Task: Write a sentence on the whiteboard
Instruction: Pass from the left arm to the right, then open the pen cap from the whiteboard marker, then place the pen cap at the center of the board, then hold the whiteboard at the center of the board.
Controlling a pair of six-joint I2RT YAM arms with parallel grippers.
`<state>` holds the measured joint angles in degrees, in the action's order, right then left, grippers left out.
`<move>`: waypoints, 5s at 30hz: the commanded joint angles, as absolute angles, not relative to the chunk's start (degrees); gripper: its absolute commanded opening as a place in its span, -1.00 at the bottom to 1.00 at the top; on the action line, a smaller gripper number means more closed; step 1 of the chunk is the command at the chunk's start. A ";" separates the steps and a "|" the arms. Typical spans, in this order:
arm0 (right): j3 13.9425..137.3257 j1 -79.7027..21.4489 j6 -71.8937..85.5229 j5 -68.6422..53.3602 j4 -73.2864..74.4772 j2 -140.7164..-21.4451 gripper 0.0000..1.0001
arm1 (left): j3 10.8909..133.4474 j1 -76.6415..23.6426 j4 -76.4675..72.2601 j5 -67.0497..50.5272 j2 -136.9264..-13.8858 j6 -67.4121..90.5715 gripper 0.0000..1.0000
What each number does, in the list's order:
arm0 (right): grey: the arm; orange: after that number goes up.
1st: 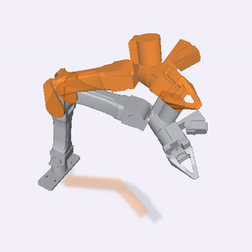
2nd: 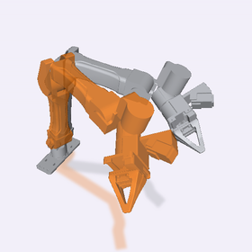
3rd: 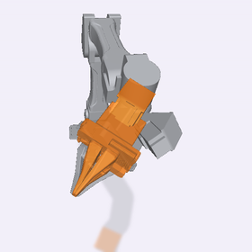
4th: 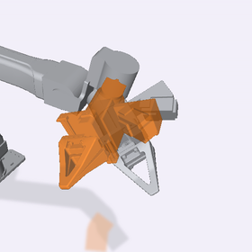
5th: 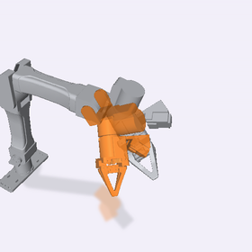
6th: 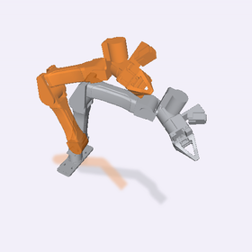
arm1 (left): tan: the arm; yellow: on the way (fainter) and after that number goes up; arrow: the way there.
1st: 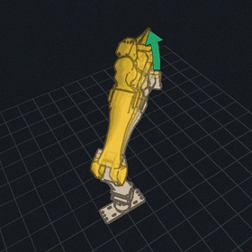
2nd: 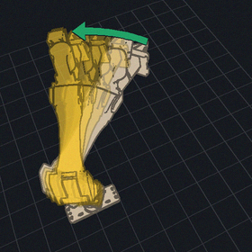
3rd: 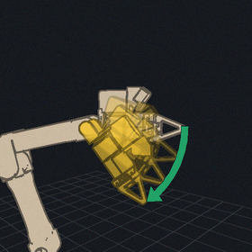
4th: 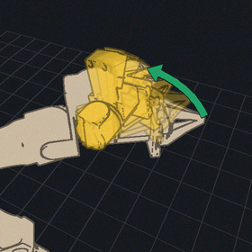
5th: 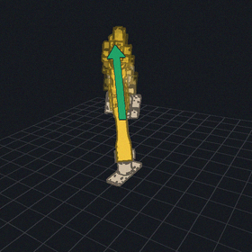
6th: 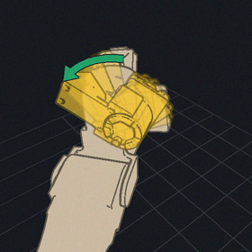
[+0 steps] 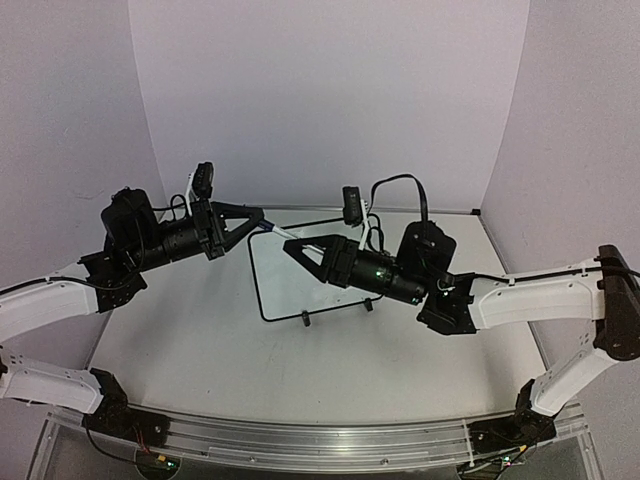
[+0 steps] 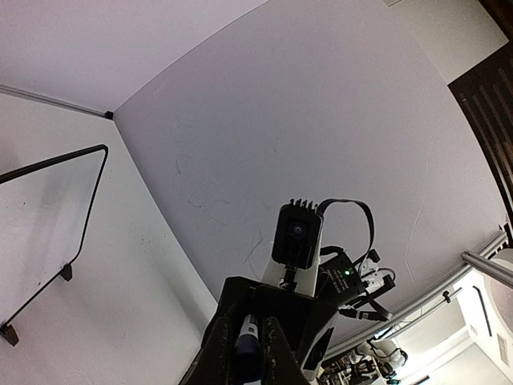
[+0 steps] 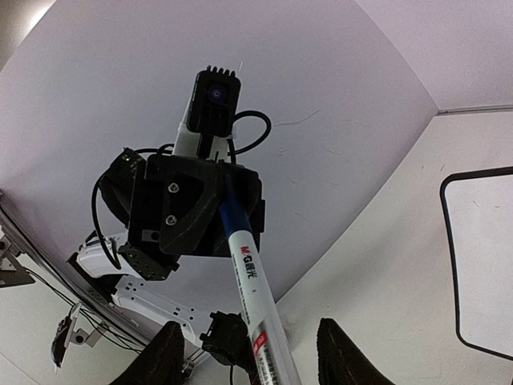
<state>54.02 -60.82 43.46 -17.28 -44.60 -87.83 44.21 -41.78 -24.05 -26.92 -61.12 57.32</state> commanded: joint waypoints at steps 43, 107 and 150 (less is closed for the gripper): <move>52.98 -60.88 41.41 -14.85 -51.41 -85.61 -1.00 | 44.80 -40.61 -23.70 -28.35 -62.57 59.28 -1.00; 53.26 -62.64 26.99 8.01 -7.82 -73.59 -1.00 | 35.31 -29.44 13.01 -14.12 -83.40 40.61 -0.08; 50.91 -62.82 27.20 14.83 -5.10 -68.42 -1.00 | 72.46 -30.26 29.22 -28.04 -89.89 17.42 0.39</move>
<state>51.09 -62.72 26.52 13.93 -4.89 -68.75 68.69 -29.93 31.18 -27.97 -89.10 16.99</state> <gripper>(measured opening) 0.069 0.716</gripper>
